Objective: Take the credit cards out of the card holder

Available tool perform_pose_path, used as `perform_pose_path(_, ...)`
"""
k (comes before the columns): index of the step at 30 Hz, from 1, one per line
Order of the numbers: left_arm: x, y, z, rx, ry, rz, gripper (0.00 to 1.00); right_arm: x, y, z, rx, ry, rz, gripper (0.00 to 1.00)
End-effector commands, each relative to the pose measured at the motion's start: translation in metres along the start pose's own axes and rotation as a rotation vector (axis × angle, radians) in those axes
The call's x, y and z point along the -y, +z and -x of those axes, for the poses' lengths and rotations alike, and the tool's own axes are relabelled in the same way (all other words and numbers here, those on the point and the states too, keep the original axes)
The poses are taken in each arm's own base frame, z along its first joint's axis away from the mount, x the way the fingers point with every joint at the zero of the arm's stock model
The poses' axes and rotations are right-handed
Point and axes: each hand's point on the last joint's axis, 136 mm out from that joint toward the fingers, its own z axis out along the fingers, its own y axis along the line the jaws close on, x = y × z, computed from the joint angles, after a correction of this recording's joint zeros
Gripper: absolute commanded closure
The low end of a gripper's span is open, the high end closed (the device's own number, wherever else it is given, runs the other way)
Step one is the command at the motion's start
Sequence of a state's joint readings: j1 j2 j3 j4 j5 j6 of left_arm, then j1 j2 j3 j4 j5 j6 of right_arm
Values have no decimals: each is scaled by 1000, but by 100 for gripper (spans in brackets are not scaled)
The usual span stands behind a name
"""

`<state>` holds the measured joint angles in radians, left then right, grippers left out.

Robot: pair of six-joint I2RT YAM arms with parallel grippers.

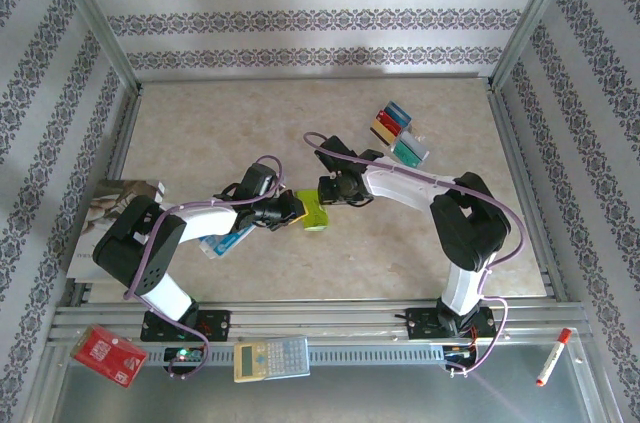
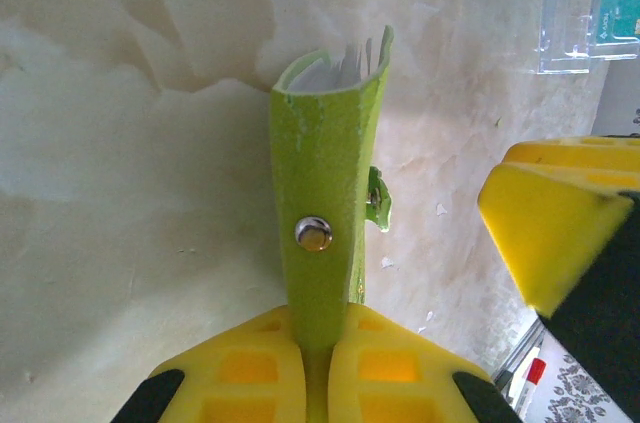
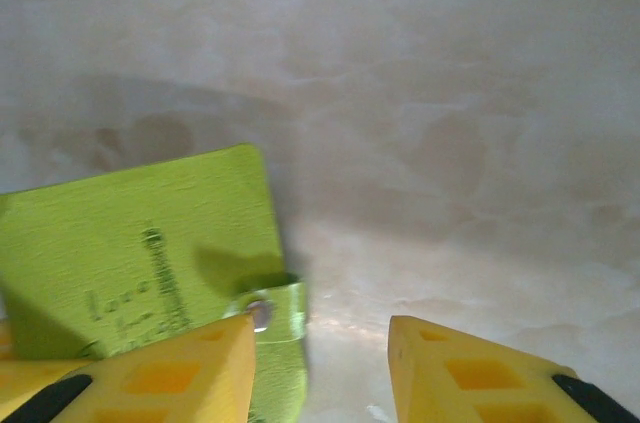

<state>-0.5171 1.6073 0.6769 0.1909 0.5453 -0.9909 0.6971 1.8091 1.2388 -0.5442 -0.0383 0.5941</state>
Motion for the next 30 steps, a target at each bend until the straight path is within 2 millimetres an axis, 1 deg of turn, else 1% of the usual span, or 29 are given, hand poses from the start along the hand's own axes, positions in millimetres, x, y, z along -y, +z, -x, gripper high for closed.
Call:
perform_pose_path(1,-7,2,-6,-30,10,25,100,-23,5,-6,-39,-37,87,58)
perform_pose_path(4,-6,2,-6,-31,12,22,100,-27,11,-8,-61,-36,99,57)
perform_pose_path(11,-7,3,-7,-39,14,23,100,-26,22,-12,-96,-45,78,55)
perform_pose_path(14,-7,3,-8,-40,15,25,100,-24,27,-14,-115,-45,52,55)
perform_pose_path(17,-9,3,-8,-40,12,30,100,-15,31,-14,-118,-37,4,56)
perform_pose_path(20,-10,3,-9,-41,11,32,100,-5,31,-12,-112,-37,-51,58)
perform_pose_path(24,-11,3,-9,-38,12,38,100,8,25,-11,-103,-36,-130,61)
perform_pose_path(30,-12,3,-9,-39,11,41,100,15,17,-9,-82,-33,-170,63)
